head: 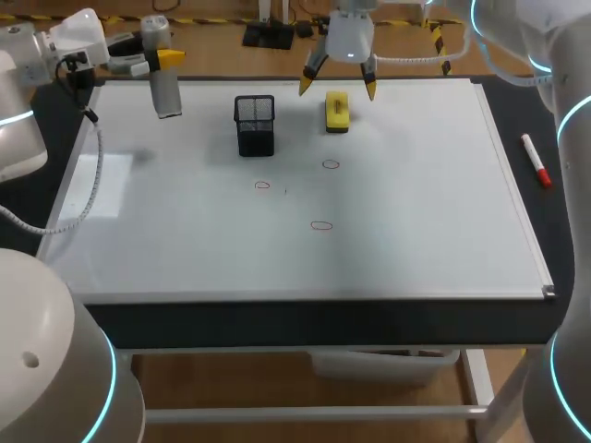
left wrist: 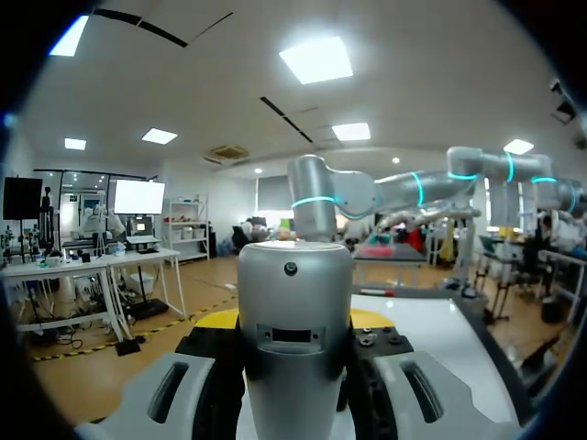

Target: Pick up the inspection probe, press it on each red-marked spot on the whiteboard one by one, put down the probe, pick up the eraser, and wipe off all the red marks.

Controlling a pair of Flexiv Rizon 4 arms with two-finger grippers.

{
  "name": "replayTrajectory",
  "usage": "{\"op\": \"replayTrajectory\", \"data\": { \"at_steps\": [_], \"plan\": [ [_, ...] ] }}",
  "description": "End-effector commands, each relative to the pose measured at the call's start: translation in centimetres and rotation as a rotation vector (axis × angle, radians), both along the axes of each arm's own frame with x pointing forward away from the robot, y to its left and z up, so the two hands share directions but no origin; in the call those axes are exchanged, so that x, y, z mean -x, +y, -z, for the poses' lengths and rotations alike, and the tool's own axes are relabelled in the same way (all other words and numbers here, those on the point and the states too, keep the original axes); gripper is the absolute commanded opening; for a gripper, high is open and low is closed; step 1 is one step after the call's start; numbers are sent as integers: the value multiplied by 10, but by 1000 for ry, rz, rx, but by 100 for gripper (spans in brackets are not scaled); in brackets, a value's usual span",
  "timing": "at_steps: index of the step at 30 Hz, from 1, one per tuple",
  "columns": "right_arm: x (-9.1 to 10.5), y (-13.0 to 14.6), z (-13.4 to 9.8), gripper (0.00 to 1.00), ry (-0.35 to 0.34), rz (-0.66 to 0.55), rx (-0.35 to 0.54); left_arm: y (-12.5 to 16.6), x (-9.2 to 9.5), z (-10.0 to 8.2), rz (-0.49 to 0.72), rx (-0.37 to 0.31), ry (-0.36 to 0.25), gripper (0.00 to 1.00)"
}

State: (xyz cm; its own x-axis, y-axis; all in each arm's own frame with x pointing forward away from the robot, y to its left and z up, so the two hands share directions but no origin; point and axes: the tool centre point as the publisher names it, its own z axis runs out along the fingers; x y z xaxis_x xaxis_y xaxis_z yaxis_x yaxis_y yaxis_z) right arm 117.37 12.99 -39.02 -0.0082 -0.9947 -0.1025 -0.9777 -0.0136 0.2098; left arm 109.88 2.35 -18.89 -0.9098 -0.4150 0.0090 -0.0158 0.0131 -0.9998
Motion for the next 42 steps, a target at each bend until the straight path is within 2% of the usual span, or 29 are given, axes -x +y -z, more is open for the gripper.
{"op": "replayTrajectory", "data": {
  "at_steps": [1, 13, 42],
  "plan": [
    [-4, -1, 8, 100, 10, 5, -12, 0, 1, -1, -1, -1, -1, 0],
    [1, -1, 18, 100, 19, -4, 13, 0, 1, -1, -1, -1, -1, 0],
    [-3, 0, 33, 100, 51, -2, 26, 0, 1, -1, -1, -1, -1, 0]
  ]
}}
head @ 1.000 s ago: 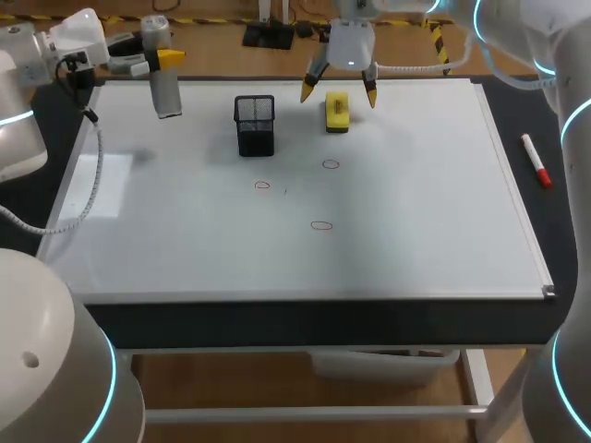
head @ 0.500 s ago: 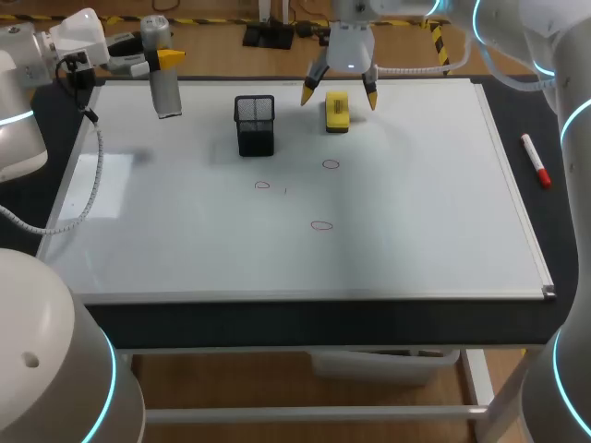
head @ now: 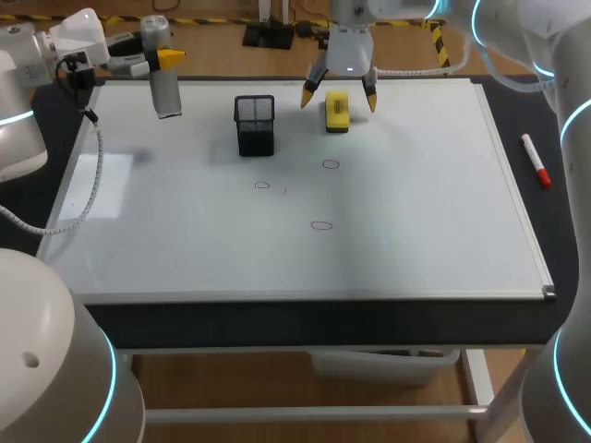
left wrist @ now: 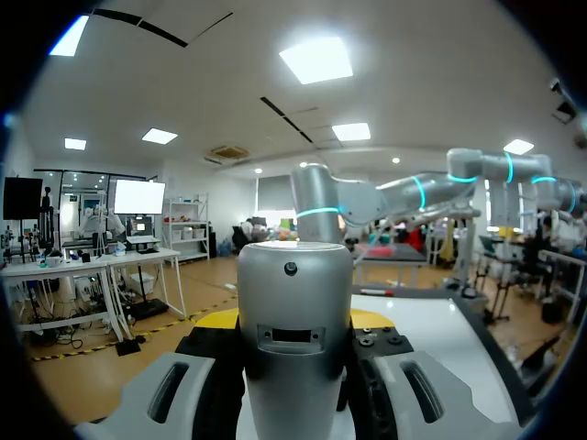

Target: Pick up the inspection probe, press it on each red-marked spot on the whiteboard one by one, put down the probe, pick up the eraser, and wipe off all the red marks.

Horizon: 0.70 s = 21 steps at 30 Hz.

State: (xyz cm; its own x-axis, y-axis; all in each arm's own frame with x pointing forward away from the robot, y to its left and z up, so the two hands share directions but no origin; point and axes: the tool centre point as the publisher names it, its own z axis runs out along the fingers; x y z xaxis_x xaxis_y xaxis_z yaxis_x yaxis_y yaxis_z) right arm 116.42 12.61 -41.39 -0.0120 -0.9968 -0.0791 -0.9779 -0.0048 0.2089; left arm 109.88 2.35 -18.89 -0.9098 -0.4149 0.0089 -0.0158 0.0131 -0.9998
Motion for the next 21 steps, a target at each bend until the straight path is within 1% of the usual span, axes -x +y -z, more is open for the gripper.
{"op": "replayTrajectory", "data": {
  "at_steps": [1, 3, 4, 5, 6, 7, 8, 9, 10, 11, 21],
  "plan": [
    [-12, 4, 10, 100, 57, -1, 2, 0, 1, -1, -1, -1, -1, 0],
    [-12, 4, 10, 98, 59, 0, 1, 0, 1, -1, -1, -1, -1, 0],
    [-13, 4, 11, 91, 61, 0, 1, 0, 1, -1, -1, -1, -1, 0],
    [-13, 4, 11, 81, 62, 1, 2, 0, 1, -1, -1, -1, -1, 0],
    [-13, 4, 11, 68, 63, 1, 2, 0, 1, -1, -1, -1, -1, 0],
    [-13, 5, 11, 46, 64, 1, 2, 0, 1, -1, -1, -1, -1, 0],
    [-12, 5, 11, 40, 65, 1, 3, 0, 1, -1, -1, -1, -1, 0],
    [-12, 5, 11, 21, 66, 2, 4, 0, 1, -1, -1, -1, -1, 0],
    [-12, 5, 11, 8, 69, 5, 8, 0, 1, -1, -1, -1, -1, 0],
    [-12, 5, 11, 0, 70, 7, 9, 0, 1, -1, -1, -1, -1, 0],
    [-5, -2, 2, 0, 38, 23, 18, 0, 1, -1, -1, -1, -1, 0]
  ]
}}
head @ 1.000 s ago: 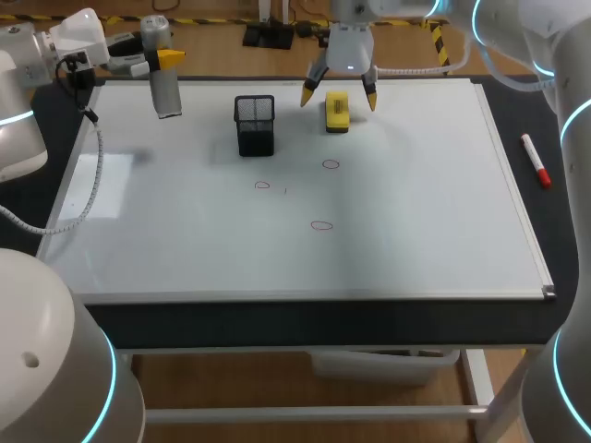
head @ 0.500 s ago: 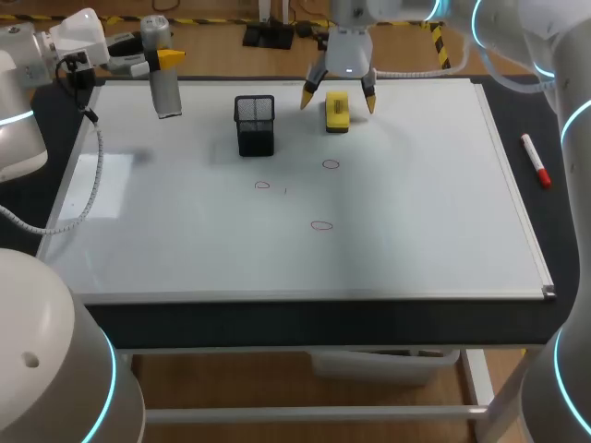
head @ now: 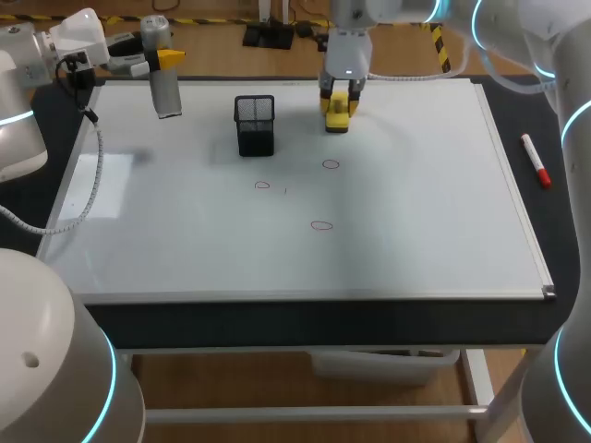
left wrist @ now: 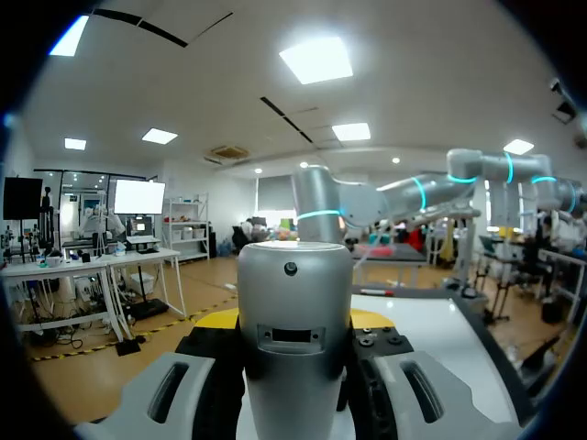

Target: Pick up the inspection probe, press it on each red-marked spot on the whiteboard one by one, put down the probe, pick up the eraser, and wipe off all the red marks.

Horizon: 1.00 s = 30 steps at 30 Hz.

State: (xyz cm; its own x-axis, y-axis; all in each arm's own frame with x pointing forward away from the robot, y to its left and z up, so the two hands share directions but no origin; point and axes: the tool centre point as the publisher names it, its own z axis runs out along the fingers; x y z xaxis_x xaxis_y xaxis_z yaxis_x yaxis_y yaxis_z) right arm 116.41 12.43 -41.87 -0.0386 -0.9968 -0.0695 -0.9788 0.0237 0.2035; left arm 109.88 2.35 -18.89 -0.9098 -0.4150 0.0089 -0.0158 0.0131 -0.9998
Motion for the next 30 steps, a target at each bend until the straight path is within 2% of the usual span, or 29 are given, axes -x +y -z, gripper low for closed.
{"op": "replayTrajectory", "data": {
  "at_steps": [1, 7, 13, 30],
  "plan": [
    [-4, -1, -5, 0, 39, -1, 7, 0, 1, -1, -1, -1, -1, 0],
    [2, -4, -16, 0, 3, 3, 28, 0, 1, -1, -1, -1, -1, 0],
    [13, -19, -30, 0, -29, 20, 65, 0, 1, -1, -1, -1, -1, 0],
    [40, -85, -51, 0, -102, 315, 156, 0, 1, -1, -1, -1, -1, 0]
  ]
}}
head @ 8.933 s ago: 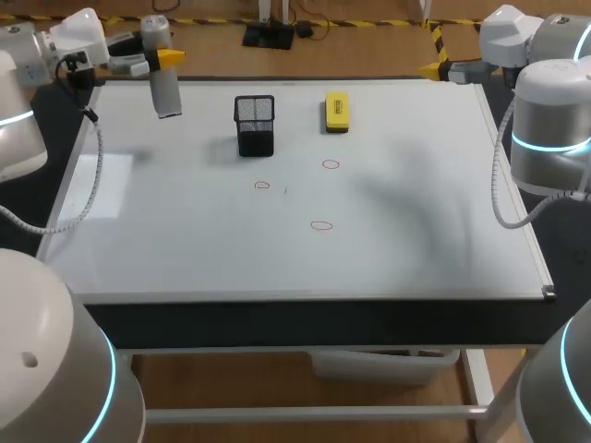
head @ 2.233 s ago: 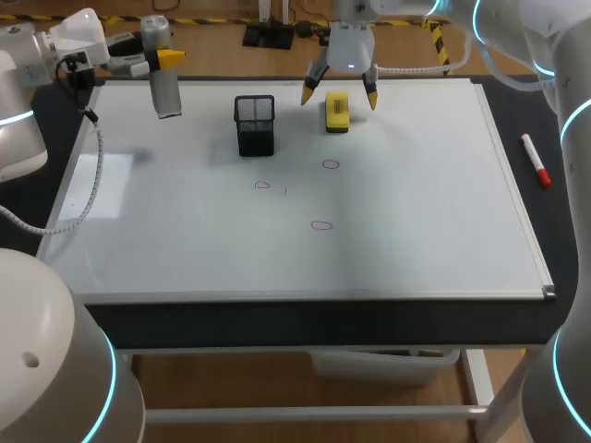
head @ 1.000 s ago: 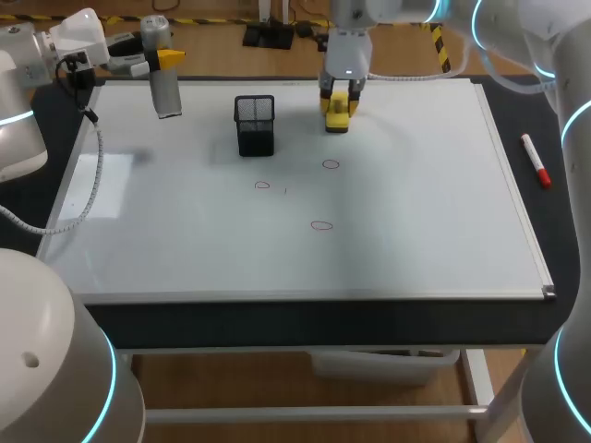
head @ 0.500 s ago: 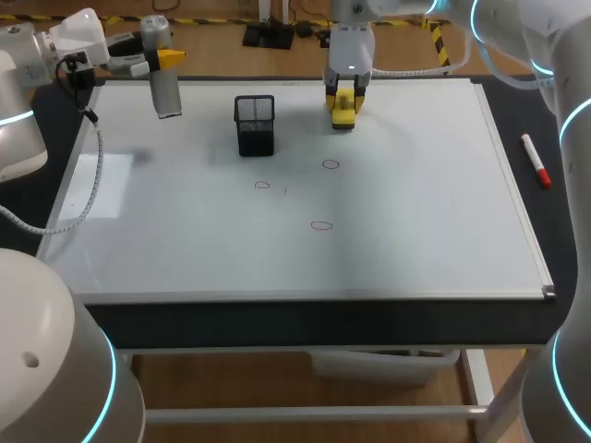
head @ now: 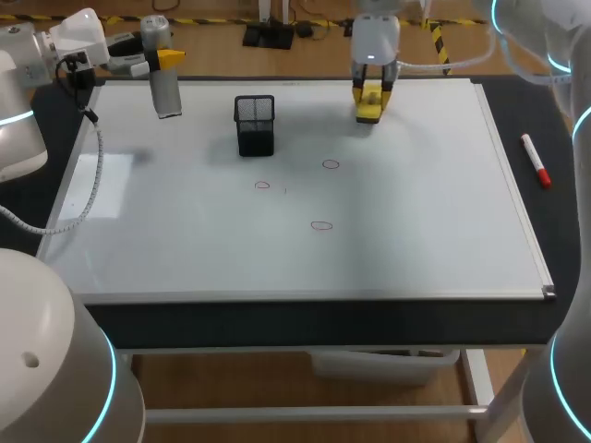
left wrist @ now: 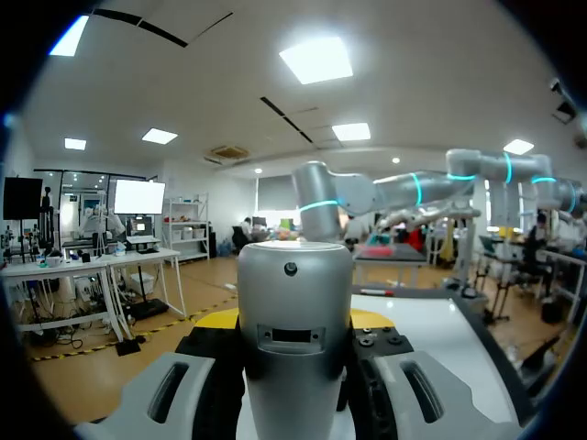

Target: Pick up the inspection probe, press it on each red-marked spot on the whiteboard one by one, put down the probe, pick up the eraser, and wipe off all the red marks.

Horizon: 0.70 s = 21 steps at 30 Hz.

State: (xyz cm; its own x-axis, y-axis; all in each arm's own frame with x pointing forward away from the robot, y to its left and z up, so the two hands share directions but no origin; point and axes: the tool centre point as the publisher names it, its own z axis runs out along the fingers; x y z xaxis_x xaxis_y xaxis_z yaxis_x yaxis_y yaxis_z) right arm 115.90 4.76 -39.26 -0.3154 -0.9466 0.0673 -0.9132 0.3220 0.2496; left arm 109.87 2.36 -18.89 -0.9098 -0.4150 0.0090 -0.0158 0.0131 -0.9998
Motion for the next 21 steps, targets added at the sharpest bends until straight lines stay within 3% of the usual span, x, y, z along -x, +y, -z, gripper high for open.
{"op": "replayTrajectory", "data": {
  "at_steps": [1, 21],
  "plan": [
    [37, -12, -25, 0, -174, 41, 60, 0, 1, -1, -1, -1, -1, 0],
    [80, -74, -24, 0, -313, 343, 227, 0, 1, -1, -1, -1, -1, 0]
  ]
}}
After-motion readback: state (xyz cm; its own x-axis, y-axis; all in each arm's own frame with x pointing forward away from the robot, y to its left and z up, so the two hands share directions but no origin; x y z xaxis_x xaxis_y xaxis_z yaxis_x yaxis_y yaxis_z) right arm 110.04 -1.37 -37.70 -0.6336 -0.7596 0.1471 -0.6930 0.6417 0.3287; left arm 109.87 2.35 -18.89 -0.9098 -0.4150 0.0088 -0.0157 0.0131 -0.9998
